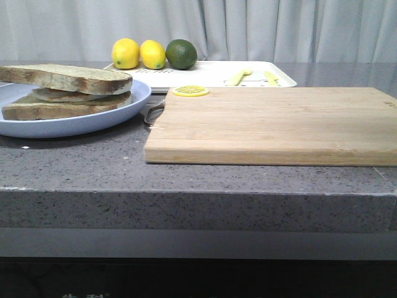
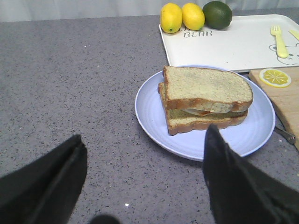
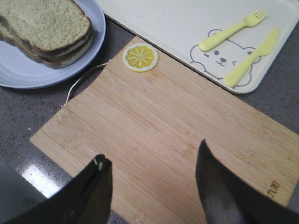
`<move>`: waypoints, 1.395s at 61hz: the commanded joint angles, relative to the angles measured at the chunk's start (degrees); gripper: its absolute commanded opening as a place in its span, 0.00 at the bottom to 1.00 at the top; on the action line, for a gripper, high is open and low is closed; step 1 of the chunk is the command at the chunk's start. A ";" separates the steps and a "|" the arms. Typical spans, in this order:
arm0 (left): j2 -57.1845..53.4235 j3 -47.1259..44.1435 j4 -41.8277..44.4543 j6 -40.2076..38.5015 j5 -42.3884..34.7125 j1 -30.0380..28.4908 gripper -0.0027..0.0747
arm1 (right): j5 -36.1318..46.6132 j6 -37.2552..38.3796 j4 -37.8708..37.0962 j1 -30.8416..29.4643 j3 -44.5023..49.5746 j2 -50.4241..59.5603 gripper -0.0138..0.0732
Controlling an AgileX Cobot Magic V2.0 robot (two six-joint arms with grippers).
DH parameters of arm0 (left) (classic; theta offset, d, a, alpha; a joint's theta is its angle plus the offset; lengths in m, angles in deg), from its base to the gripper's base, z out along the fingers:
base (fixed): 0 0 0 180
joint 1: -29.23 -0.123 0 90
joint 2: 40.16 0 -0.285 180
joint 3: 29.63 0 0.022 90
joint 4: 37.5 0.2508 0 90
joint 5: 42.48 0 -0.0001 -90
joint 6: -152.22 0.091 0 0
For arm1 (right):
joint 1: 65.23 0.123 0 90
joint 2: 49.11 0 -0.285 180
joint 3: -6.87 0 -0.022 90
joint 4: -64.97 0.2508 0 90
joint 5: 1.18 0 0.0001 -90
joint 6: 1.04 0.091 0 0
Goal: Place bread and move sandwich to tray
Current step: 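Lower the bread onto the egg and open the right gripper, then grasp the rim of the blue plate with the left gripper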
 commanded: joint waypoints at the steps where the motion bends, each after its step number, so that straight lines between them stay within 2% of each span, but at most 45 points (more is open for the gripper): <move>1: 0.74 1.81 0.38 -0.35 -4.17 0.40 0.70 | 5.62 -0.33 -1.58 -0.02 3.68 6.72 0.65; 15: 1.36 1.45 0.38 -0.35 -4.66 0.40 0.70 | 7.49 -0.33 -1.45 -0.02 16.32 18.72 0.65; 25: 4.84 2.05 0.38 -0.35 -2.29 0.40 0.70 | 9.37 -0.33 0.00 -0.02 22.81 26.10 0.65; 45: 21.92 9.79 1.08 -0.35 2.24 0.40 0.55 | 8.37 -0.33 0.18 -0.02 24.37 29.51 0.65; 52: 29.23 15.57 0.60 -0.35 6.80 -1.51 0.55 | 8.37 -0.33 0.18 -0.02 24.37 29.51 0.65; 61: 38.56 22.21 -3.53 1.31 10.56 -6.42 0.60 | 8.37 -0.33 0.18 -0.02 24.37 29.51 0.65; 70: 46.67 27.28 -18.17 11.96 11.54 -12.25 0.65 | 8.37 -0.33 0.18 -0.02 24.37 29.51 0.65; 76: 51.08 29.18 -25.31 14.89 11.51 -15.12 0.65 | 8.37 -0.33 0.18 -0.02 24.37 29.51 0.65; 85: 56.15 30.51 -27.65 15.56 11.40 -17.14 0.64 | 8.37 -0.33 0.18 -0.02 24.37 29.51 0.65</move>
